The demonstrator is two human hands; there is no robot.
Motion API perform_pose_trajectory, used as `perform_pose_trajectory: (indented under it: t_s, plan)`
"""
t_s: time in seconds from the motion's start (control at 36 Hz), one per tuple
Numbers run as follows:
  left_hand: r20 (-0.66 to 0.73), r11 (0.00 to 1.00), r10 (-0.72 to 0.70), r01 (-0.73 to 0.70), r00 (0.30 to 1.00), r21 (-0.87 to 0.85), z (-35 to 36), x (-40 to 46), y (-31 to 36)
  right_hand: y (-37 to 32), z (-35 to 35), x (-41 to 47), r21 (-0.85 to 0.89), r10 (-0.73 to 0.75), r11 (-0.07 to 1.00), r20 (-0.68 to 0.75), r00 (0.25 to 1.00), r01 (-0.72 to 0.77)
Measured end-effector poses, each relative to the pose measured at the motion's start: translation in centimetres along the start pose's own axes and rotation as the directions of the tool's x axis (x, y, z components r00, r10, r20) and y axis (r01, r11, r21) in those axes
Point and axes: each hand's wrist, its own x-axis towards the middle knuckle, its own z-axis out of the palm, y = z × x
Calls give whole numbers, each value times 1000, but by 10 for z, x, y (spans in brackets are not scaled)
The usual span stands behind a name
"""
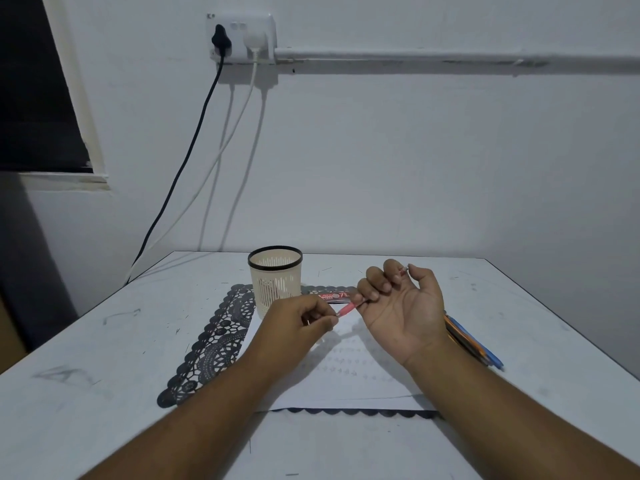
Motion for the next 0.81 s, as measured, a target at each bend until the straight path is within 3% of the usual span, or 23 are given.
perform_pose_trajectory:
  t_s: [0.81]
  plan:
    - [32,998,-33,35,999,-56,2,0,0,0,1,-2,27,43,999,25,999,-44]
